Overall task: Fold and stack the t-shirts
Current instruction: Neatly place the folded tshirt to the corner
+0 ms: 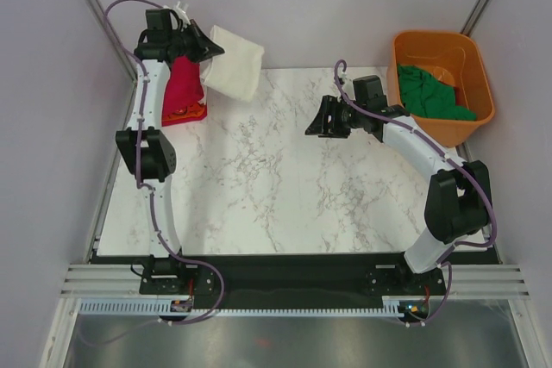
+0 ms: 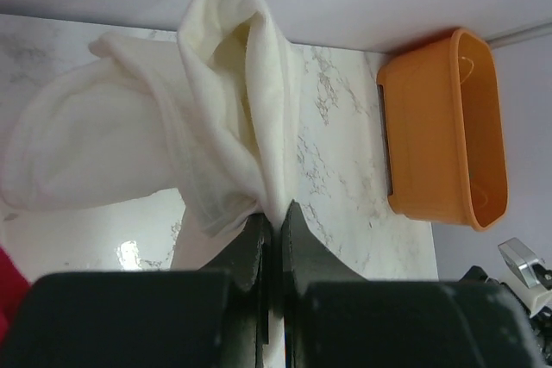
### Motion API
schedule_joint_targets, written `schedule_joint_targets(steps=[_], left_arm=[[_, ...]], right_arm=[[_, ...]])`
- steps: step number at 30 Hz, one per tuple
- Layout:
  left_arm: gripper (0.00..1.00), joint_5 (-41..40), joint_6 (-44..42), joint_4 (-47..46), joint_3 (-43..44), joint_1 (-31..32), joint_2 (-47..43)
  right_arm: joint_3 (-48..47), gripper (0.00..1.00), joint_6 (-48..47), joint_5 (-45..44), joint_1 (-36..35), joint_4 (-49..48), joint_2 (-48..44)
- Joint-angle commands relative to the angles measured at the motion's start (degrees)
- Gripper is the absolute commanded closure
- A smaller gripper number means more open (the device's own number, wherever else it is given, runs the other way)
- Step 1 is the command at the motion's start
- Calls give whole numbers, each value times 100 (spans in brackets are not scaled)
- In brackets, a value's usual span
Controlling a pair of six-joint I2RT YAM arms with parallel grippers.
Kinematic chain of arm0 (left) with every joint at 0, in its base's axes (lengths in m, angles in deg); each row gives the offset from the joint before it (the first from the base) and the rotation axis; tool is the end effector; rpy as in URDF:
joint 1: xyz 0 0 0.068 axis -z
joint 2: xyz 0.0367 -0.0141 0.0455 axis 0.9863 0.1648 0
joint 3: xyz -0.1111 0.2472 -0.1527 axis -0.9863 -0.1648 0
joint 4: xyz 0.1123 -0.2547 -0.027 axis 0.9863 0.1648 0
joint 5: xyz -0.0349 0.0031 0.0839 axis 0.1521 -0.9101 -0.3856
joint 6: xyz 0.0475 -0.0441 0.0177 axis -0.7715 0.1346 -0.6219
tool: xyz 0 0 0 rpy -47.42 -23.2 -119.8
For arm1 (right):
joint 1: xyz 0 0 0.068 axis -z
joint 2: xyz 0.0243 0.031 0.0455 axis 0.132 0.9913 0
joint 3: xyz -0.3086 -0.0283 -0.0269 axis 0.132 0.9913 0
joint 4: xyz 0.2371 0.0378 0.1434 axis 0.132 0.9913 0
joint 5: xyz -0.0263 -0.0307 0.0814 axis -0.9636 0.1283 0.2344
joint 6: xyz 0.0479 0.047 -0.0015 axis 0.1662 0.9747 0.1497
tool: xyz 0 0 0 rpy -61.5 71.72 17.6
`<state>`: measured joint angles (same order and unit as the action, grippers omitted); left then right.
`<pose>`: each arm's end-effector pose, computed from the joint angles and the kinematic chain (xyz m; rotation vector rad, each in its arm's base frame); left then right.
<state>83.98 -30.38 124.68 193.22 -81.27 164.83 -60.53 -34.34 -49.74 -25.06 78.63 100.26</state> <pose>0.5860 -0.0241 0.3772 -0.1501 2.1026 -0.9594 0.3779 0.1483 0.2989 -0.1250 2.3802 1.0068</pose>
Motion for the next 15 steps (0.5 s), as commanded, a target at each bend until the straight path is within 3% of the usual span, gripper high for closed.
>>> schedule_joint_targets(steps=[1, 10, 15], left_arm=[[98, 328, 329, -343, 300, -547, -558], [98, 1048, 987, -1237, 405, -1558, -585], [98, 1479, 1409, -1705, 370, -1761, -523]], right_arm=[[17, 38, 52, 147, 16, -218, -254], [87, 38, 184, 288, 16, -394, -219], [69, 38, 210, 297, 16, -447, -166]])
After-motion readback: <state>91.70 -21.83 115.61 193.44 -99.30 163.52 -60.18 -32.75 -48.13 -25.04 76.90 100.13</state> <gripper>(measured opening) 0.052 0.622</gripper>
